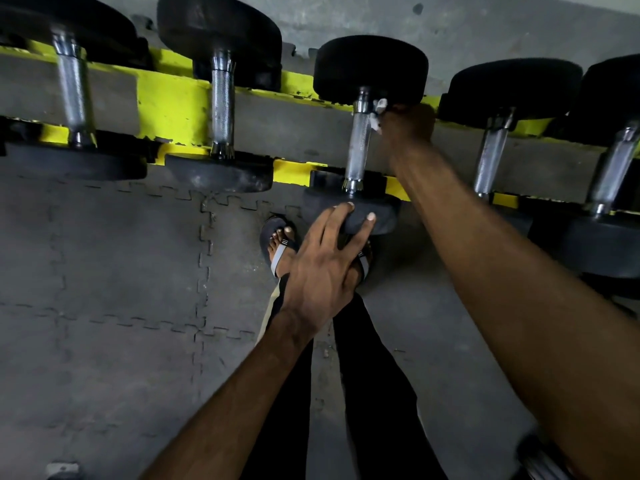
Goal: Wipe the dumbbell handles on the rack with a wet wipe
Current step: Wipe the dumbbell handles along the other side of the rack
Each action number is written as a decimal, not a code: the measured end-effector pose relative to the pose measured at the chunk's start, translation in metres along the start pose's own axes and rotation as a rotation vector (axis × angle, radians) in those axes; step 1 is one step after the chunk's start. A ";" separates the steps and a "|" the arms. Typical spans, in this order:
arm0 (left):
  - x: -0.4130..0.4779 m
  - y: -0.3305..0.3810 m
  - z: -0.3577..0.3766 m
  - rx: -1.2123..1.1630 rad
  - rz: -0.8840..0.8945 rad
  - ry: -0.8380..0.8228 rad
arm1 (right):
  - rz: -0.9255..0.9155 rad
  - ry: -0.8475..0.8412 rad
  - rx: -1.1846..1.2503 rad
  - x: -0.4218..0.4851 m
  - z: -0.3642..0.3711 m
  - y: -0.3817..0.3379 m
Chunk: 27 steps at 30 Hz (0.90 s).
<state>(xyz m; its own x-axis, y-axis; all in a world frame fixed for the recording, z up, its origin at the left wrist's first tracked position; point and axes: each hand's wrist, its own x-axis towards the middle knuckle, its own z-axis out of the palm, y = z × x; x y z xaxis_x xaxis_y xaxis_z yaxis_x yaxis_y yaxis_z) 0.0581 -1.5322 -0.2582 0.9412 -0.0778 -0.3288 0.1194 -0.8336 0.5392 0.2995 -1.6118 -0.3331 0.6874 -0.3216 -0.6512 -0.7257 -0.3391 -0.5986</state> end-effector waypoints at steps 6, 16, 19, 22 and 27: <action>-0.001 0.002 0.001 0.009 0.016 0.049 | 0.085 -0.281 -0.079 -0.042 -0.021 0.033; -0.003 0.004 0.000 0.109 0.073 0.001 | 0.243 -0.338 0.410 -0.014 -0.001 0.009; -0.002 0.006 -0.003 0.180 0.141 0.019 | 0.251 -0.415 0.328 -0.010 -0.006 0.028; -0.001 0.007 -0.003 0.208 0.146 0.002 | 0.255 -0.397 0.360 0.001 -0.006 0.030; 0.000 0.004 -0.005 0.241 0.175 -0.016 | 0.263 -0.332 0.439 0.007 0.003 0.027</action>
<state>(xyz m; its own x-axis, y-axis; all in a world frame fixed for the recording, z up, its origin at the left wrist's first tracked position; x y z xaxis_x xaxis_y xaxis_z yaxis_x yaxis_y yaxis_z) 0.0601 -1.5327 -0.2523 0.9355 -0.2388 -0.2605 -0.1244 -0.9124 0.3899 0.2843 -1.6207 -0.3555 0.4894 -0.0282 -0.8716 -0.8623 0.1333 -0.4885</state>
